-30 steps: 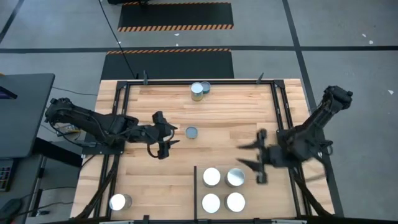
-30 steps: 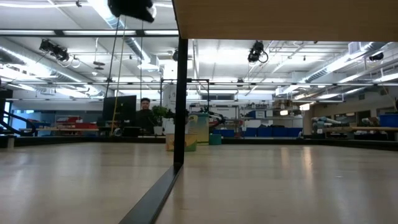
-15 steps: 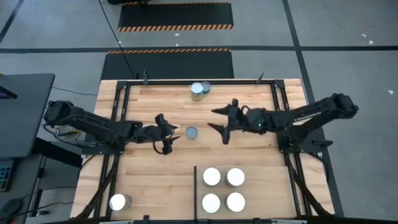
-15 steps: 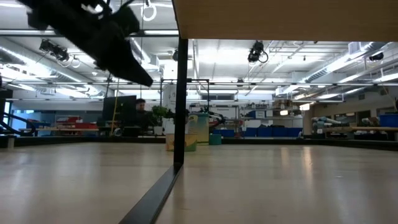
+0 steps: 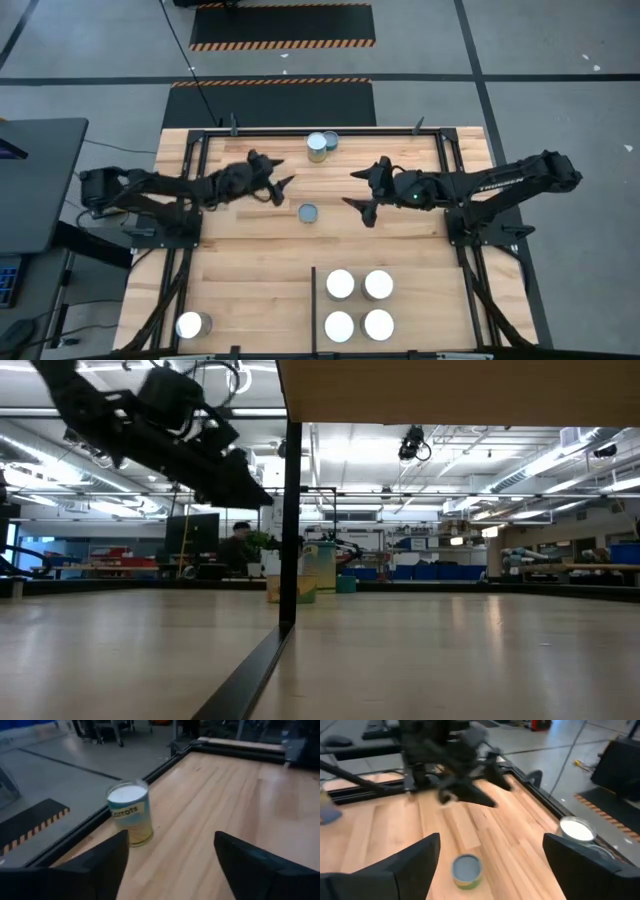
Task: Pick and place cans onto a shelf
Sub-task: Put the top canned carrots on the shelf
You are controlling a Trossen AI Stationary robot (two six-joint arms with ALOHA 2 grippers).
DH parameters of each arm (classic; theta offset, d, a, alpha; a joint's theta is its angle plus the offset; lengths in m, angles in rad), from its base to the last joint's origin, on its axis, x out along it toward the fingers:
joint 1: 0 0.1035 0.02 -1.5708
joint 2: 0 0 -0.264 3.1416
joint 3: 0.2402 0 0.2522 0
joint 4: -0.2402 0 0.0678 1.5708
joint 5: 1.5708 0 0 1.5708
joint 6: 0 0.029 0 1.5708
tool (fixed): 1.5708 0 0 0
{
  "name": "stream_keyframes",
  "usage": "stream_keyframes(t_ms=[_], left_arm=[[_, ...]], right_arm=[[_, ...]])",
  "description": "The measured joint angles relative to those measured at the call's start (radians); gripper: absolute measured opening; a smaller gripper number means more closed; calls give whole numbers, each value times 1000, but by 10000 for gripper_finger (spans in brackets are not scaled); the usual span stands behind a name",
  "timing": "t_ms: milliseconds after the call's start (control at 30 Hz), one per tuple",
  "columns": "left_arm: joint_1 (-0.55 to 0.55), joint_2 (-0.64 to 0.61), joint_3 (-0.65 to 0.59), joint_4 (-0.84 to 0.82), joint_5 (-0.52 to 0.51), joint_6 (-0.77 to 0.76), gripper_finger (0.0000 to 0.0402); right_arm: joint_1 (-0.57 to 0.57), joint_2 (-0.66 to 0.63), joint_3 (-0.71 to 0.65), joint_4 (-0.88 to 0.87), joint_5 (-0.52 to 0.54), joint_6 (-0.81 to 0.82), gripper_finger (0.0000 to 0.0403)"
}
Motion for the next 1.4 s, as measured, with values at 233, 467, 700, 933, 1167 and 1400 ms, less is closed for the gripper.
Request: stream_keyframes(t_ms=[233, 467, 700, 933, 1167, 1400], left_arm=[[180, 241, 201, -7, 197, 34, 355], [276, 388, 378, -127, 320, 167, 357], [328, 417, 382, -81, 437, 294, 357], [355, 526, 449, -34, 469, 316, 357], [348, 619, 537, -54, 470, 314, 357], [346, 634, 554, -55, 470, 287, 357]], right_arm=[[67, -55, 0, -5, 28, -72, 385], [82, -73, 0, -48, 29, -75, 388], [82, -70, 0, -77, 27, -53, 388], [82, -70, 0, -77, 26, -21, 388], [82, -70, 0, -77, 26, -11, 388], [82, -70, 0, -77, 26, -11, 388]])
